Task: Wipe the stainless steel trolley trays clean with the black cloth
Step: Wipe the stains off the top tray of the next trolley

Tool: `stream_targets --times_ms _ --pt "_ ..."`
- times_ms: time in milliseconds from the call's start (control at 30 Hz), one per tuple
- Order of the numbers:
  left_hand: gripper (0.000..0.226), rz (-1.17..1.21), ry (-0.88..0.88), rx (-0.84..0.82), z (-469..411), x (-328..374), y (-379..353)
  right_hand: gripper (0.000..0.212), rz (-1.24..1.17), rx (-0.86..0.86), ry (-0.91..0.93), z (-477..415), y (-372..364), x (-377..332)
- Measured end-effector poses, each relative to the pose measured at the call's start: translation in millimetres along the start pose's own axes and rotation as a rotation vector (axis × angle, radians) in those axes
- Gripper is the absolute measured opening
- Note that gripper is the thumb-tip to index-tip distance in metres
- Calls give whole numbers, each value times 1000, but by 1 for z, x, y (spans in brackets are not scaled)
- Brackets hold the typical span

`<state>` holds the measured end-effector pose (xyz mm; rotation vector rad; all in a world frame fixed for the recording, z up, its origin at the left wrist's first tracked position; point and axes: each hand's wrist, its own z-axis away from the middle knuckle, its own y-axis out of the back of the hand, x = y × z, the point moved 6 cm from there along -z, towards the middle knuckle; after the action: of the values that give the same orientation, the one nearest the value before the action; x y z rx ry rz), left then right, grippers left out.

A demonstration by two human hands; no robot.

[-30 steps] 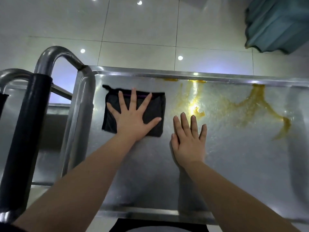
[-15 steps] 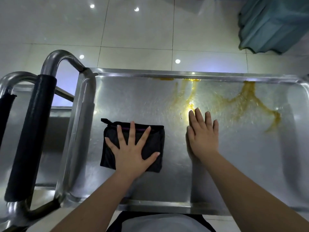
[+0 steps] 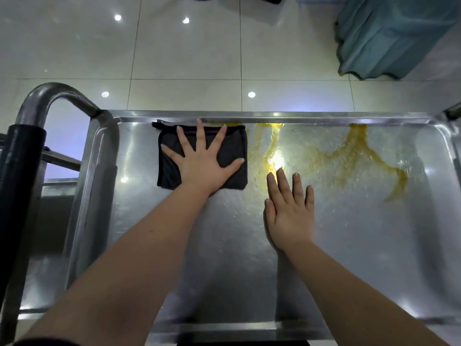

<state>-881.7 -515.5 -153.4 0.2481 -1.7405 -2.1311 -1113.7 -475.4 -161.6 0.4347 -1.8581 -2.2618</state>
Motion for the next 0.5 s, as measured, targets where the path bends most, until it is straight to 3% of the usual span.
stream_targets --times_ms 267,500 --pt "88 -1 -23 -2 24 3 -4 57 -34 -6 -1 -2 1 3" --pt "83 -29 -146 59 153 4 -30 57 -49 -10 -7 1 2 3"
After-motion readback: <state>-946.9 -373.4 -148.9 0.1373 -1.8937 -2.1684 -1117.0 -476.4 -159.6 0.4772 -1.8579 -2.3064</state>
